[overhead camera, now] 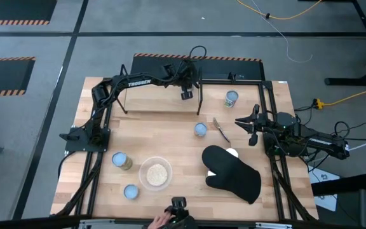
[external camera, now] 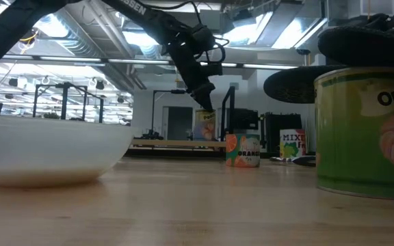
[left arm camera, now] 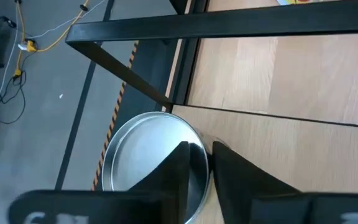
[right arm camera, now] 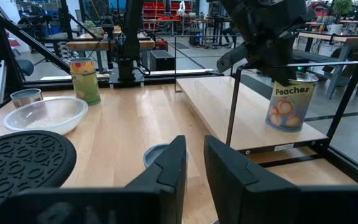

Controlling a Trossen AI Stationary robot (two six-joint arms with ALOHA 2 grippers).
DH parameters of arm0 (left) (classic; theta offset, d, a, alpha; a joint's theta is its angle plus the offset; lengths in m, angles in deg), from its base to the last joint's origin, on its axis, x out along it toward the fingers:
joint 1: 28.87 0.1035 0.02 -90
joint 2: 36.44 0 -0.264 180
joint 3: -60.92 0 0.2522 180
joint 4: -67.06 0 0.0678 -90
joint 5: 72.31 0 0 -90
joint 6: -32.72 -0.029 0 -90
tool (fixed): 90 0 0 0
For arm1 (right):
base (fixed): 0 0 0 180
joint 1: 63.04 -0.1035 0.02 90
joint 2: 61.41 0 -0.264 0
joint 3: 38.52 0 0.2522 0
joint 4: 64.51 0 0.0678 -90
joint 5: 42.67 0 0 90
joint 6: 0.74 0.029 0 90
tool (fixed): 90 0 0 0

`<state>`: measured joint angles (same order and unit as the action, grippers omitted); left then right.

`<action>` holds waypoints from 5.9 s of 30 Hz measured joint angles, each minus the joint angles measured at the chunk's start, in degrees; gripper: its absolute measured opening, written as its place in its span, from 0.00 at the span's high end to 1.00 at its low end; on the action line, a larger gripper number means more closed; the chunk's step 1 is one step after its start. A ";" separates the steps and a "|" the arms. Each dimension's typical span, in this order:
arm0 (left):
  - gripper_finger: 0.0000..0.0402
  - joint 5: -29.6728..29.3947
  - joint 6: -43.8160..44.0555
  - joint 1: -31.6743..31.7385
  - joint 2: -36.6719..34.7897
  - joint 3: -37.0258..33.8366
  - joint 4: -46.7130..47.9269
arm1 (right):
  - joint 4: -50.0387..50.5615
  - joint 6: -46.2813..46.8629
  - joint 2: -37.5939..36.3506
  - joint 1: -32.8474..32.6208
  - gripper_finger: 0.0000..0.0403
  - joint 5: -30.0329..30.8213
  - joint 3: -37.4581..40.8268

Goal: Pick and place cans onto a shelf
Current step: Put the canned peaches on the shelf, then move the black oven glove to the top right of the table

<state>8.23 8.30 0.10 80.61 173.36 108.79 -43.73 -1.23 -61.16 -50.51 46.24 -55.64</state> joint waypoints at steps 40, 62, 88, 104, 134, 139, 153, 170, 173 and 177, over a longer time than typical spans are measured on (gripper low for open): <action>0.95 17.12 -15.21 4.92 -0.87 2.27 6.05 | 0.00 0.00 -0.02 0.01 0.84 0.00 0.00; 0.85 15.89 -14.93 3.55 -0.96 4.04 5.81 | -0.01 0.00 -0.02 0.01 0.84 0.00 0.00; 0.86 17.04 -8.53 -4.51 -1.41 31.85 48.35 | -2.64 10.72 0.02 0.01 0.50 -4.20 -5.57; 0.86 21.29 5.18 -14.88 -21.41 2.97 38.65 | 27.02 23.52 11.27 -0.01 0.49 -17.24 -28.58; 0.86 -0.56 30.29 -37.68 -37.92 -36.31 -2.80 | 39.97 30.27 40.20 -12.92 0.49 -29.27 -28.59; 0.86 -0.67 30.29 -37.63 -37.92 -36.31 -2.81 | 39.73 30.29 43.74 -15.65 0.49 -27.08 -28.59; 0.86 -0.62 29.98 -37.63 -37.92 -36.31 -2.78 | 32.73 30.25 53.56 -18.86 0.49 -26.95 -27.28; 0.86 -0.59 29.86 -37.63 -37.90 -36.31 -2.78 | 29.43 28.42 56.02 -18.85 0.56 -27.91 -27.23; 0.86 -0.59 29.86 -37.63 -37.90 -36.31 -2.79 | 29.43 28.39 56.02 -18.87 0.63 -27.99 -27.23; 0.86 -0.59 29.86 -37.63 -37.90 -36.31 -2.78 | 29.43 28.38 56.02 -18.87 0.71 -28.27 -27.23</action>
<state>7.64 38.16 -37.54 42.71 137.05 106.02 -14.31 27.15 -5.14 -69.38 17.98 -82.87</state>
